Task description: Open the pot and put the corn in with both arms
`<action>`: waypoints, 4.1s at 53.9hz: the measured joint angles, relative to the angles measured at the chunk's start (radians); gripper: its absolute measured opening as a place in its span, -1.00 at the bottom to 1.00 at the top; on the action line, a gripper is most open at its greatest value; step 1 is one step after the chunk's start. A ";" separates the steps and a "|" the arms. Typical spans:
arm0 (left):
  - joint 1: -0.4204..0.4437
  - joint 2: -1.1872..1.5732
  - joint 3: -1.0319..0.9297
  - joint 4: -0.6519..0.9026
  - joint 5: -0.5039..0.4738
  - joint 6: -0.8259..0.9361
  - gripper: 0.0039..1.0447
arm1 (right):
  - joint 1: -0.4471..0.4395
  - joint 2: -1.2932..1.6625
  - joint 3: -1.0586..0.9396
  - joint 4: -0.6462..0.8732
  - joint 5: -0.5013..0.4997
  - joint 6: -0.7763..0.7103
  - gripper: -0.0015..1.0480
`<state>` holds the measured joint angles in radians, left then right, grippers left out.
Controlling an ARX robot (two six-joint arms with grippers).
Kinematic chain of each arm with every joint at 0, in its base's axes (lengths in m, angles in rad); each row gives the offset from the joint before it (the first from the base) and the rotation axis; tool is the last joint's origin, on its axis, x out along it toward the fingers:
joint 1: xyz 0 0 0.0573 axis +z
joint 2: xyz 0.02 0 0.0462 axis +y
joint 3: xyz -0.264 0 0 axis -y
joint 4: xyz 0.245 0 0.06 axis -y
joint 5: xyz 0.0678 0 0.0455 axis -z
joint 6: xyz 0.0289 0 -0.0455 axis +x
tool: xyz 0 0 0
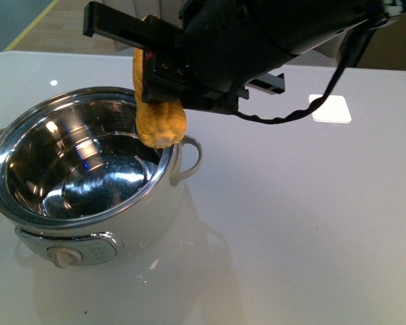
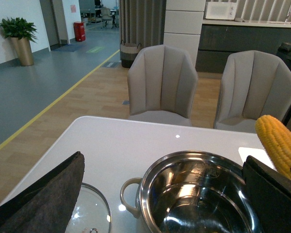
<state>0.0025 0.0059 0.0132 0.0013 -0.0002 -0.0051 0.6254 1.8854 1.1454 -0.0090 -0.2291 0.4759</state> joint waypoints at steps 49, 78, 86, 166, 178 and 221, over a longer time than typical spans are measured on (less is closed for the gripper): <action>0.000 0.000 0.000 0.000 0.000 0.000 0.87 | 0.086 0.303 0.378 -0.180 0.010 0.073 -0.23; 0.000 0.000 0.000 0.000 0.000 0.000 0.87 | 0.044 0.262 0.286 -0.110 0.017 0.101 0.83; 0.000 0.000 0.000 0.000 0.000 0.000 0.87 | -0.040 0.132 0.160 -0.028 -0.005 0.129 0.83; 0.000 0.000 0.000 0.000 0.000 0.000 0.87 | -0.679 -1.334 -1.009 0.413 0.206 -0.473 -0.42; 0.000 0.000 0.000 0.000 0.000 0.000 0.87 | -0.630 -1.437 -1.065 0.370 0.229 -0.473 -0.96; 0.000 0.000 0.000 0.000 0.000 0.000 0.87 | -0.628 -1.708 -1.125 0.187 0.230 -0.473 -0.96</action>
<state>0.0025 0.0055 0.0132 0.0013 -0.0002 -0.0051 -0.0021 0.1776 0.0204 0.1780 0.0006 0.0025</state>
